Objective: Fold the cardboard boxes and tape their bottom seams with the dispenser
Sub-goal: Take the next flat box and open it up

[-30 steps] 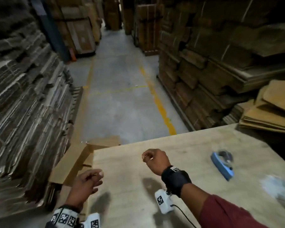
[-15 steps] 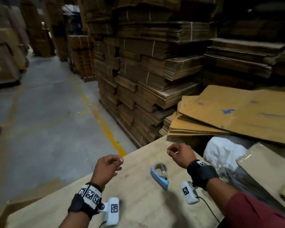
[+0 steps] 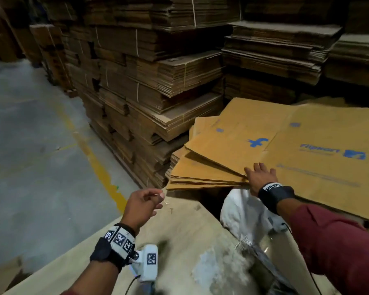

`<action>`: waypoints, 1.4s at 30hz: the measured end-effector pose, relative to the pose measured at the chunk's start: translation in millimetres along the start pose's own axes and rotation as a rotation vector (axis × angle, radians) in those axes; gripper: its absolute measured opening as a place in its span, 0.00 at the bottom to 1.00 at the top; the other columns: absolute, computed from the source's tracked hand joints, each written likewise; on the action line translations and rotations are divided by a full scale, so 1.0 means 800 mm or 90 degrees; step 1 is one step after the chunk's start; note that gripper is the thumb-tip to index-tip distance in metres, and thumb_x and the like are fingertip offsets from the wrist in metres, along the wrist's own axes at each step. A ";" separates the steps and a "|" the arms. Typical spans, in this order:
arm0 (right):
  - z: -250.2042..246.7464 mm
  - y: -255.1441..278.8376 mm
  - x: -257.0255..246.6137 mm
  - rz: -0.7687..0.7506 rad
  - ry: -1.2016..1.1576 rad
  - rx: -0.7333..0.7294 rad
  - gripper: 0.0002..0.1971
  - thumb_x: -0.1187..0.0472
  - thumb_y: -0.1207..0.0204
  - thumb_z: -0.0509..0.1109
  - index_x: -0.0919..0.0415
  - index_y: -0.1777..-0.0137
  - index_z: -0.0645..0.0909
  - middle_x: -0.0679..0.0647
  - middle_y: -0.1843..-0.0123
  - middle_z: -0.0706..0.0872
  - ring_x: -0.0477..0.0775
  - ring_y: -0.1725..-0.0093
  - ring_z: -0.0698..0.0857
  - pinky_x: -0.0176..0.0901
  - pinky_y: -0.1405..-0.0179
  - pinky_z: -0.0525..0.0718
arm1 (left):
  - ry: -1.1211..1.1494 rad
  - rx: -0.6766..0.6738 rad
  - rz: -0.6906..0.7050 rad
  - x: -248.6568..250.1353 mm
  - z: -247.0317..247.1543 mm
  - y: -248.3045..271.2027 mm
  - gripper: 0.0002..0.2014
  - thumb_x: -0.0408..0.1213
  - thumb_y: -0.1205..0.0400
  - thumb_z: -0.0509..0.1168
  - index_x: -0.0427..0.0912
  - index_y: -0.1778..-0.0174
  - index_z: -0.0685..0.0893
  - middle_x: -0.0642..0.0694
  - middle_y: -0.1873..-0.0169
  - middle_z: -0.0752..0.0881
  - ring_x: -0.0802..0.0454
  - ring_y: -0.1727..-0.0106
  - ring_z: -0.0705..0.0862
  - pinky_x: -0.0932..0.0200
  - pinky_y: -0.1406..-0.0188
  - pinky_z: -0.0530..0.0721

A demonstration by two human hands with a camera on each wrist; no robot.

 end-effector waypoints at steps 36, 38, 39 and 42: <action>-0.568 0.452 -0.492 -0.583 -0.195 0.423 0.15 0.65 0.24 0.66 0.39 0.56 0.75 0.50 0.58 0.79 0.62 0.57 0.81 0.49 0.62 0.73 | -0.495 0.193 0.039 0.015 -0.351 0.312 0.79 0.78 0.50 0.80 0.67 0.11 0.35 0.41 0.09 0.40 0.40 0.08 0.43 0.34 0.13 0.57; -0.587 0.500 -0.545 -0.639 -0.221 0.439 0.13 0.64 0.24 0.67 0.40 0.55 0.78 0.48 0.59 0.77 0.60 0.58 0.79 0.48 0.61 0.71 | -0.699 0.272 0.005 0.014 -0.386 0.367 0.76 0.77 0.43 0.77 0.67 0.15 0.24 0.39 0.11 0.30 0.33 0.10 0.36 0.24 0.16 0.51; -0.594 0.523 -0.571 -0.673 -0.225 0.443 0.11 0.63 0.23 0.67 0.41 0.55 0.80 0.48 0.59 0.79 0.59 0.58 0.79 0.48 0.60 0.73 | -0.756 0.308 -0.020 0.011 -0.406 0.394 0.75 0.75 0.39 0.77 0.65 0.16 0.23 0.38 0.11 0.30 0.31 0.10 0.36 0.22 0.17 0.50; -0.599 0.598 -0.641 -0.804 -0.202 0.445 0.10 0.61 0.21 0.65 0.46 0.49 0.86 0.50 0.57 0.86 0.60 0.58 0.83 0.51 0.61 0.82 | -0.820 0.382 -0.098 -0.016 -0.473 0.472 0.65 0.69 0.29 0.75 0.57 0.11 0.33 0.35 0.09 0.43 0.32 0.10 0.50 0.27 0.18 0.65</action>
Point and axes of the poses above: each hand's wrist, its own y-axis away from the middle knuckle, its own z-axis out of the palm, x = y × z, the point moved 10 cm from there along -y, towards the middle knuckle
